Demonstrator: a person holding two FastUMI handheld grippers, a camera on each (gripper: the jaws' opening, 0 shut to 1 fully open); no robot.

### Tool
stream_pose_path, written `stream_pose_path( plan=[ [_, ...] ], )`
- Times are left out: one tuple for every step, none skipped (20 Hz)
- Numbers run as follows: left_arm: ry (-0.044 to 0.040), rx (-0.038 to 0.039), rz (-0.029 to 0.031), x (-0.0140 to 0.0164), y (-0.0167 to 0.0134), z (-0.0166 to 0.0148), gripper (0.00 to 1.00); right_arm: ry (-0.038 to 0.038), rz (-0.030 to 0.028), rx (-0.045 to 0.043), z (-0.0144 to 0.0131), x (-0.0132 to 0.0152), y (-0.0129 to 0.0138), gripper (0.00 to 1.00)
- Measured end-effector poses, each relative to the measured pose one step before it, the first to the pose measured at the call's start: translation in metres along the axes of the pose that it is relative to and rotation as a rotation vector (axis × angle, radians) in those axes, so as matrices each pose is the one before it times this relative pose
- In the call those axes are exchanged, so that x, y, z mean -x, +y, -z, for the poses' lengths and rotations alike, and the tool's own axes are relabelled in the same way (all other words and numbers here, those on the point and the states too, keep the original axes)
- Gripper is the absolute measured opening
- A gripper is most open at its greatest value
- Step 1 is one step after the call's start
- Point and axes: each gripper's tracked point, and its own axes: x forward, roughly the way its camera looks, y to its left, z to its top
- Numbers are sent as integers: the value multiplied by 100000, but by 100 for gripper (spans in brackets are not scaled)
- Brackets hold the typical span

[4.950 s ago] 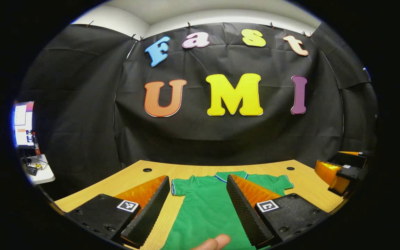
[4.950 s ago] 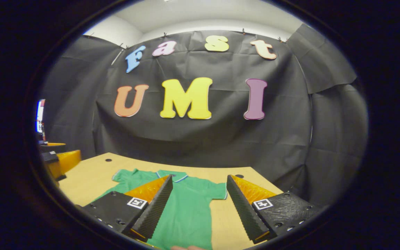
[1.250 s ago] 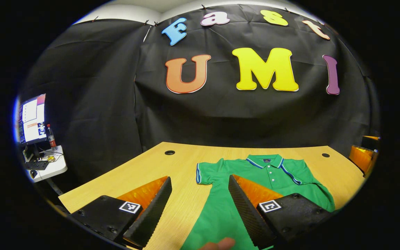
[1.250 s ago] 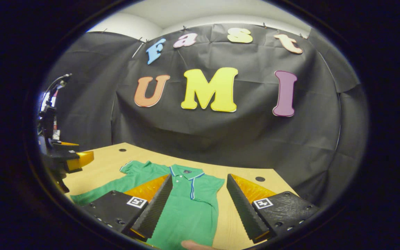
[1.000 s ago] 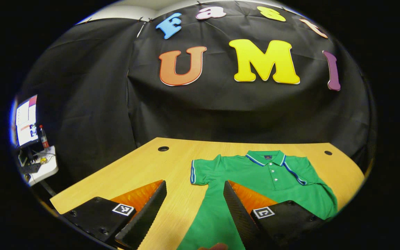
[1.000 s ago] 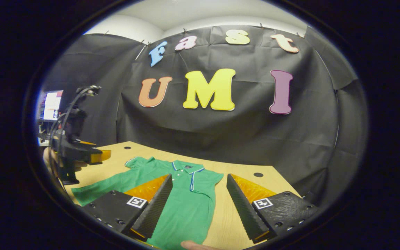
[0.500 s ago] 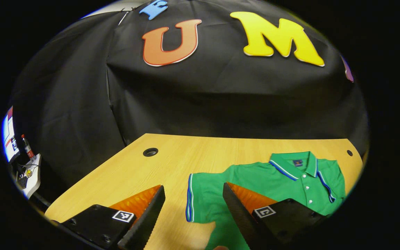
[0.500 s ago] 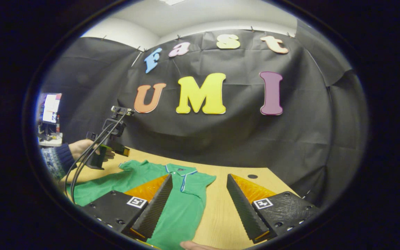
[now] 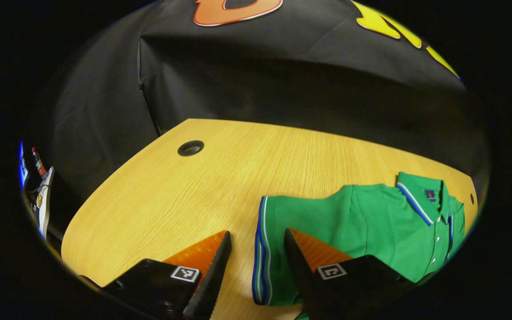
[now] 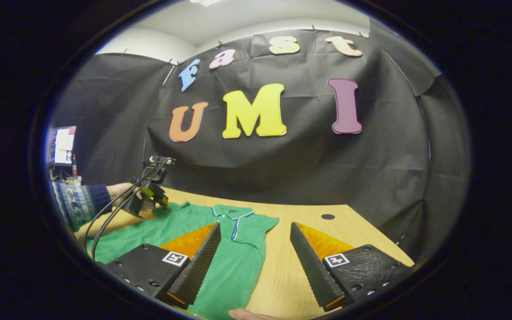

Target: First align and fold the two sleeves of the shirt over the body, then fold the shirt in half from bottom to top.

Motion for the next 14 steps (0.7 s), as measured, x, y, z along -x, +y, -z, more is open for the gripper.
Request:
stream_pose_path(
  plan=[
    [626, -606, -974, -260, 177, 243, 76, -972, -28, -950, -271, 20, -118, 95],
    [1008, -1725, 393, 75, 63, 182, 53, -1042, 801, -486, -314, 13, -364, 95],
    [-1167, 116, 1004, 78, -226, -333, 50, -644, 888, -392, -2, -11, -341, 96],
    [-885, 1440, 277, -66, -344, -242, 30, -15, 586, -730, -43, 24, -263, 95],
    [1074, -1287, 125, 212, -455, 73, 19, 74, 297, -1086, 65, 12, -102, 95],
    [694, -3857, -1433, 183, 59, -75, 11, 421, 289, -1034, 43, -66, -180, 95],
    [-217, -2842, -1244, 231, -9, -260, 10, 374, 82, -841, 56, 94, -115, 95],
    [-685, -1696, -500, 472, -486, -667, 10, 112, -315, -572, -32, 77, 25, 95],
    [-1106, -2088, -542, 609, -514, -742, 10, 45, -390, -212, 60, -8, 67, 95],
    [-1083, -1589, -103, 612, -685, -745, 9, 101, -326, -90, -21, -18, 29, 96],
    [-1044, -1275, 212, 720, -691, -628, 9, 359, -233, -286, 147, -4, -11, 98],
    [-733, -956, 711, 628, -1008, -511, 9, 303, -518, -471, 95, -19, 34, 98],
    [-495, -1137, 1314, 587, -1036, -447, 10, 339, -123, -400, 72, 56, 86, 95],
    [155, -1260, 881, 492, -1085, -258, 9, 273, 534, -8, 127, -32, -218, 98]
  ],
)
